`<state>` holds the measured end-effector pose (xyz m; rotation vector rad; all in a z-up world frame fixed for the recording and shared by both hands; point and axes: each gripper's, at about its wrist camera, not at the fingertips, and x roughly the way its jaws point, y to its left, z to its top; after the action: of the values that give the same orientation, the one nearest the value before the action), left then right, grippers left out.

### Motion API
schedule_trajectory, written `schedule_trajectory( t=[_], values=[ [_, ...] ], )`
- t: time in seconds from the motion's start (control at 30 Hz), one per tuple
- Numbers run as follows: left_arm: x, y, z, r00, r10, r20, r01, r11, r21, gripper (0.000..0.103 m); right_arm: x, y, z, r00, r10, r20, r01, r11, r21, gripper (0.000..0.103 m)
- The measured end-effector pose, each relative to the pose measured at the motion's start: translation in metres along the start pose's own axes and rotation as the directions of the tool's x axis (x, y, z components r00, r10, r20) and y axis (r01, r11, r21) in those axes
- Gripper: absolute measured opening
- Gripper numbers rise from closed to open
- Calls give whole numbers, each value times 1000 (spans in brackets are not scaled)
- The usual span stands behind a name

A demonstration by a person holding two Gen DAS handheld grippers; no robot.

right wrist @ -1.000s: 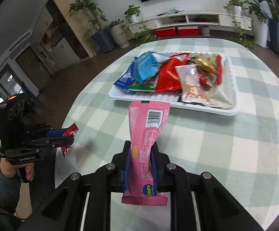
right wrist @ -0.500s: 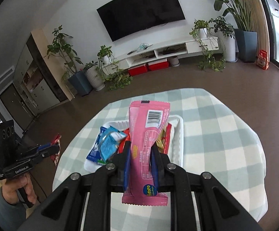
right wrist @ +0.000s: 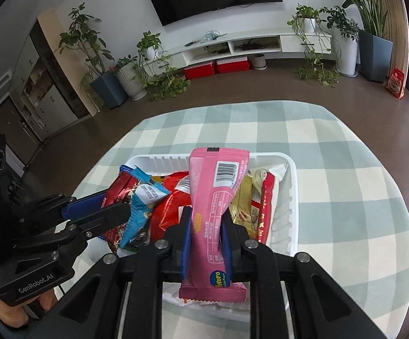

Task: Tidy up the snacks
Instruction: 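Carry the red packet and pink bar over the white tray, then lower both packets into the tray and open both tools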

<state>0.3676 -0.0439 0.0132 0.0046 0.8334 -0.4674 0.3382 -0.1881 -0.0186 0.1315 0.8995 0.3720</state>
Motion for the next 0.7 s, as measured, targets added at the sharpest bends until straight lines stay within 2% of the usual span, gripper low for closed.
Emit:
schedule_trajectory(
  t=[0.3, 0.63, 0.7],
  values=[
    [47, 6, -18, 998, 25, -53, -26, 1000, -18, 22, 32, -4, -7, 999, -31, -42, 30, 999, -11, 21],
    [59, 13, -22, 999, 35, -37, -37, 999, -34, 24, 43, -4, -18, 997, -51, -59, 51, 999, -13, 23],
    [59, 12, -21, 998, 46, -34, -47, 999, -28, 25, 43, -3, -16, 997, -51, -63, 49, 999, -22, 26]
  ],
)
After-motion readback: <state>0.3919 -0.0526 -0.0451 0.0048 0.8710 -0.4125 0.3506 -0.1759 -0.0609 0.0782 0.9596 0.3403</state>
